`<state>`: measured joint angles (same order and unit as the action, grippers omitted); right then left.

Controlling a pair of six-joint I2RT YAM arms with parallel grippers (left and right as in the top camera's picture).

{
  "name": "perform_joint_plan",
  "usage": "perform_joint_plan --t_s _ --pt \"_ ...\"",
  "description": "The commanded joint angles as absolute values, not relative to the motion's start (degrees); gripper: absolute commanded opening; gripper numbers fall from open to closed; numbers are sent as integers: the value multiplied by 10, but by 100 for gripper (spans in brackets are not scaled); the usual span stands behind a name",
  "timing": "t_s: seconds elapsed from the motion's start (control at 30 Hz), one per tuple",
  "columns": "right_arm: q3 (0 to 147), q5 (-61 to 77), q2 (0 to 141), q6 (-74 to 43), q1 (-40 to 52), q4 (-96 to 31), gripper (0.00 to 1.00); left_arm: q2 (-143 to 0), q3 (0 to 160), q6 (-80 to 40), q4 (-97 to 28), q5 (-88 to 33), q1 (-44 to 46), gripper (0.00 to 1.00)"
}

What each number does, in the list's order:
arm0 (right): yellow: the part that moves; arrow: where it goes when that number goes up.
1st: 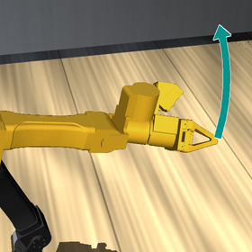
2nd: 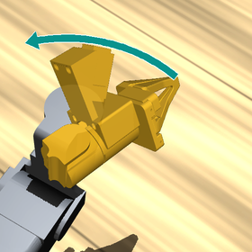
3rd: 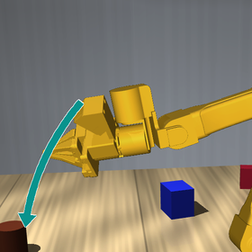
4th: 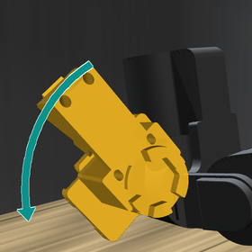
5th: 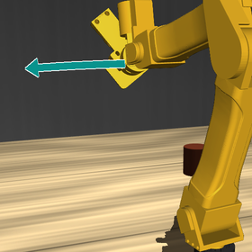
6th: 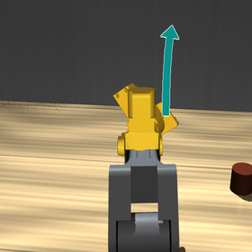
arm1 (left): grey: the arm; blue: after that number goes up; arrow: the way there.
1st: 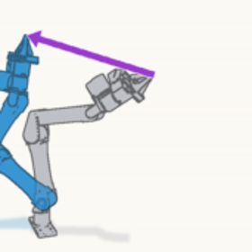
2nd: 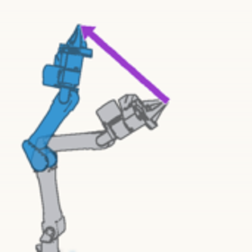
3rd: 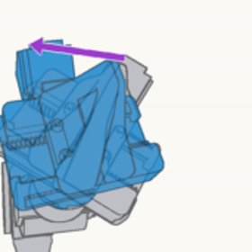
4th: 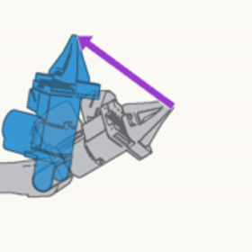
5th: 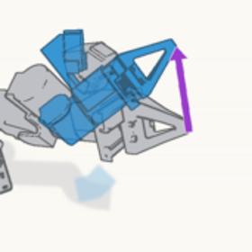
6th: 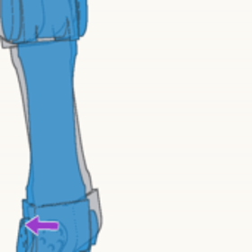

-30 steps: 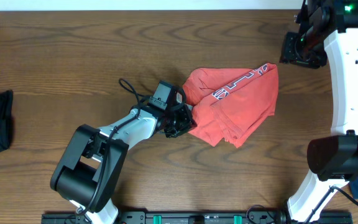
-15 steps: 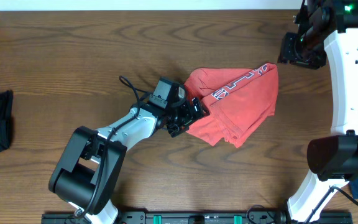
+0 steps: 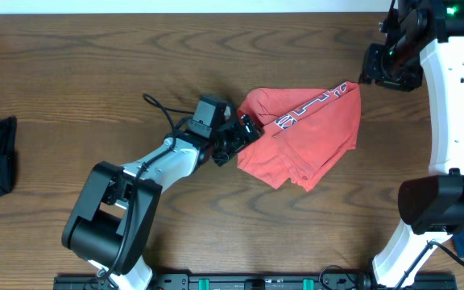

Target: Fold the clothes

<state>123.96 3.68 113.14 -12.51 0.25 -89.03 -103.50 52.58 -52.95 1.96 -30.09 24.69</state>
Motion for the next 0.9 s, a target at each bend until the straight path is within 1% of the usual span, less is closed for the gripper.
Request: perform_joint_plan --t_s 0.0,0.03,0.17,0.23,0.37,0.4,0.43,0.5,0.53,0.6,0.67,0.73,0.8,0.87 --pt "1241 41 1130 -117 8 -892 52 -1041 536 -535 22 -309 232 98" --pt "1241 41 1130 -117 8 -891 53 -1041 536 -535 21 -309 231 100" --pt "1241 41 1130 -117 8 -889 53 -1041 535 -535 20 -311 237 75" --pt "1241 41 1130 -117 8 -889 53 -1041 535 -535 20 -311 245 70" --pt "1241 41 1130 -117 8 -889 53 -1042 535 -535 21 -309 268 71" --pt "1241 41 1130 -117 8 -889 53 -1042 535 -535 21 -306 274 72" --pt "1241 41 1130 -117 8 -889 53 -1042 535 -535 21 -304 278 75" --pt "1241 41 1130 -117 8 -889 53 -1042 535 -535 21 -302 286 74" --pt "1241 41 1130 -117 8 -890 53 -1042 535 -535 21 -302 288 68" --pt "1241 41 1130 -117 8 -892 53 -1042 535 -535 21 -300 288 44" --pt "1241 42 1130 -117 8 -896 52 -1042 535 -535 21 -293 286 27" --pt "1241 42 1130 -117 8 -898 52 -1042 535 -535 21 -290 283 11" --pt "1241 42 1130 -117 8 -898 52 -1042 535 -535 21 -288 279 6" --pt "1241 42 1130 -117 8 -898 52 -1041 536 -535 23 -288 273 6"
